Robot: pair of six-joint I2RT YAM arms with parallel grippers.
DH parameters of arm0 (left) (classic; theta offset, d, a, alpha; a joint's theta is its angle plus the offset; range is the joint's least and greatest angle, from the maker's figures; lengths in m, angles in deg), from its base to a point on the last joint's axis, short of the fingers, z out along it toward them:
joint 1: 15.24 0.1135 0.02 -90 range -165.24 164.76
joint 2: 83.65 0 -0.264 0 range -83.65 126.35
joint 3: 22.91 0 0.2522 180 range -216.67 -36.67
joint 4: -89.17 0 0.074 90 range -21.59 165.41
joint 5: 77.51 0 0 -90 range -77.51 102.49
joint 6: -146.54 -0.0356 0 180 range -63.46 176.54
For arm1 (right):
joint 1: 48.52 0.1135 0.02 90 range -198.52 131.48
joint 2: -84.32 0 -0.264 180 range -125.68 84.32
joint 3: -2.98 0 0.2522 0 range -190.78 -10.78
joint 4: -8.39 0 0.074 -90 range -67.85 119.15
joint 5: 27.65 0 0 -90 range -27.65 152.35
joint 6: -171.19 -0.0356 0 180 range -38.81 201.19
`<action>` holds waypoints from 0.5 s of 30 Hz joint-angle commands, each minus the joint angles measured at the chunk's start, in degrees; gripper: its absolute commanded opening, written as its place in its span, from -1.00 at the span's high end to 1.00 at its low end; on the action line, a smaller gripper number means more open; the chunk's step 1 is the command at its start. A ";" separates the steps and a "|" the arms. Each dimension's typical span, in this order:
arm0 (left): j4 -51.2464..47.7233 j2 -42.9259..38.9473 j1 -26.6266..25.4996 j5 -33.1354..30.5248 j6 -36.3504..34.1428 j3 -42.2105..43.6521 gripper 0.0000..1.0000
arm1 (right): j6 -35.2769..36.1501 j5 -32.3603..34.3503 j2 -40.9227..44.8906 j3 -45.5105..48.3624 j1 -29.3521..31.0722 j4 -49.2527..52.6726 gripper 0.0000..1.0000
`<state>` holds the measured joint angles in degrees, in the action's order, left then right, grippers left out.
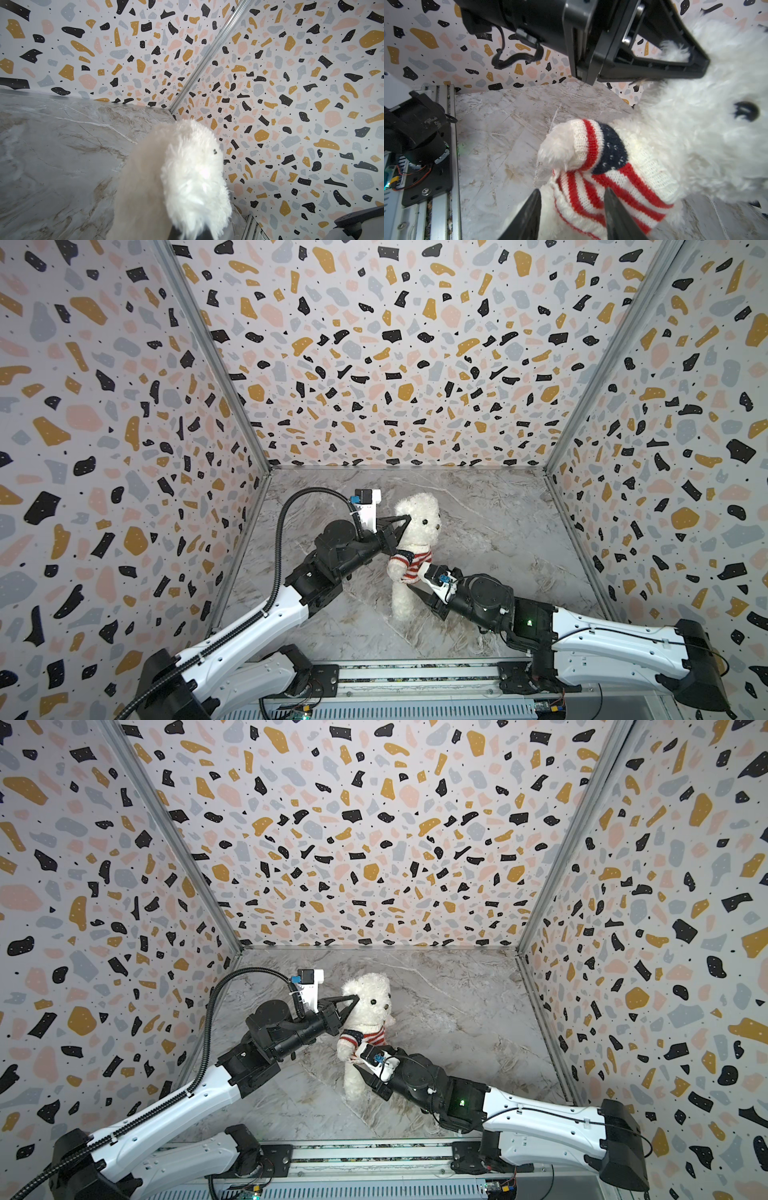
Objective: Dress the teddy bear
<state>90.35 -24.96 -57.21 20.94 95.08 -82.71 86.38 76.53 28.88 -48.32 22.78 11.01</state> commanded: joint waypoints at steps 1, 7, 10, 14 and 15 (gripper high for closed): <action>2.64 -1.48 -0.39 -0.13 0.50 -2.85 1.00 | 1.05 -3.14 -0.58 -1.55 -1.13 -2.02 0.05; 3.20 -1.49 -0.72 0.62 1.62 -3.26 1.00 | 1.57 -4.86 -2.68 -0.25 -2.20 -2.77 0.15; 3.17 -1.88 -0.72 0.85 2.18 -3.42 1.00 | 2.41 -5.46 -2.91 0.15 -2.20 -3.34 0.14; 3.12 -2.15 -0.67 0.97 2.68 -3.68 1.00 | 4.37 -6.46 -2.67 1.49 -2.20 -4.86 0.12; 3.10 -2.22 -0.69 1.11 2.81 -3.86 1.00 | 4.62 -5.91 -2.74 1.76 -2.15 -5.07 0.13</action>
<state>89.56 -25.83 -57.72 21.12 96.92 -83.57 89.33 71.09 25.53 -47.25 20.79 8.13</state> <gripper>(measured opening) 0.059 0.438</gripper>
